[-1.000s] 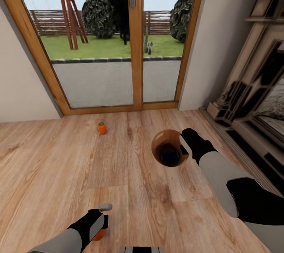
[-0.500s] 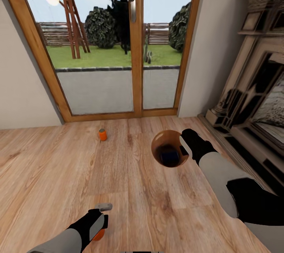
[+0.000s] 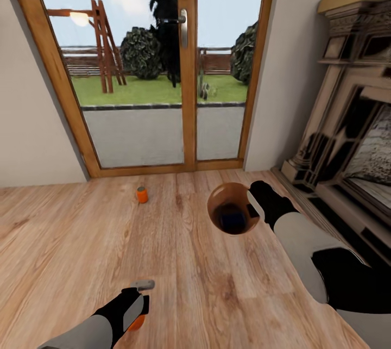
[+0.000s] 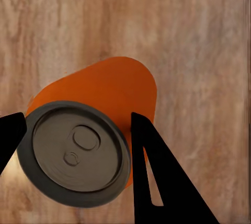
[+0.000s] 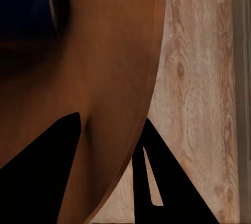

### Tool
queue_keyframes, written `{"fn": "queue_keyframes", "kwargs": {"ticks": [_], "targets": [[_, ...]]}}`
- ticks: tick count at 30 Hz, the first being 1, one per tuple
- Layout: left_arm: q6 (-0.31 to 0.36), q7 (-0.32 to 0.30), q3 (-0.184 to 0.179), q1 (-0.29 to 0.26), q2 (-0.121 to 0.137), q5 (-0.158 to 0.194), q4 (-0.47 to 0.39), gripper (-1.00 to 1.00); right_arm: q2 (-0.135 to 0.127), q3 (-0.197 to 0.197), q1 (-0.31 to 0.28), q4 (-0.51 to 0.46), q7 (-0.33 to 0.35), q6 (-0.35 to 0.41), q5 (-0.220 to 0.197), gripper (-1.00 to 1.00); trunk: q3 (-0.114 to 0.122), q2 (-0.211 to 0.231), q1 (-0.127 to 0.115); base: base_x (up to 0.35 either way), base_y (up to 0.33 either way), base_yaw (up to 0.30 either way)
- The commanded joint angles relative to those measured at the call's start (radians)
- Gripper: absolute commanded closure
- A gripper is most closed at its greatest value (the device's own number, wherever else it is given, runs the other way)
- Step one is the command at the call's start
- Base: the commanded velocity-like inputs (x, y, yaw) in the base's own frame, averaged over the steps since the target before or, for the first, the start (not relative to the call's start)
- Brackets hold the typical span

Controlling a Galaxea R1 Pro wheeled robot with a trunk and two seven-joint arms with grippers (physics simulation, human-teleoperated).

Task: Put the three can of soda from the living room inside the tash can in the kitchen.

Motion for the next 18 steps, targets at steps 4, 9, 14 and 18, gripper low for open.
{"fn": "queue_keyframes", "kwargs": {"ticks": [4,9,14,18], "targets": [[-0.002,0.000,0.000,0.000,0.000,0.002,-0.002,1.00,0.001,0.000,0.005,0.031,0.002,-0.004,0.000,1.00,0.016,0.001,-0.002,0.000,0.000,0.000],[-0.027,-0.001,0.000,0.000,0.001,0.002,-0.003,1.00,0.000,-0.001,0.007,0.048,0.004,-0.005,-0.003,1.00,0.035,0.002,-0.004,0.000,0.000,0.000],[-0.038,-0.003,0.000,-0.001,0.001,0.002,-0.004,1.00,0.000,-0.002,0.011,0.069,0.005,-0.007,-0.004,1.00,0.054,0.003,-0.006,0.000,0.000,0.000],[-0.040,-0.006,0.000,0.000,0.004,0.002,-0.006,1.00,0.000,-0.003,0.023,0.085,0.006,-0.009,-0.004,1.00,0.070,0.004,-0.008,0.000,0.000,0.000]]}}
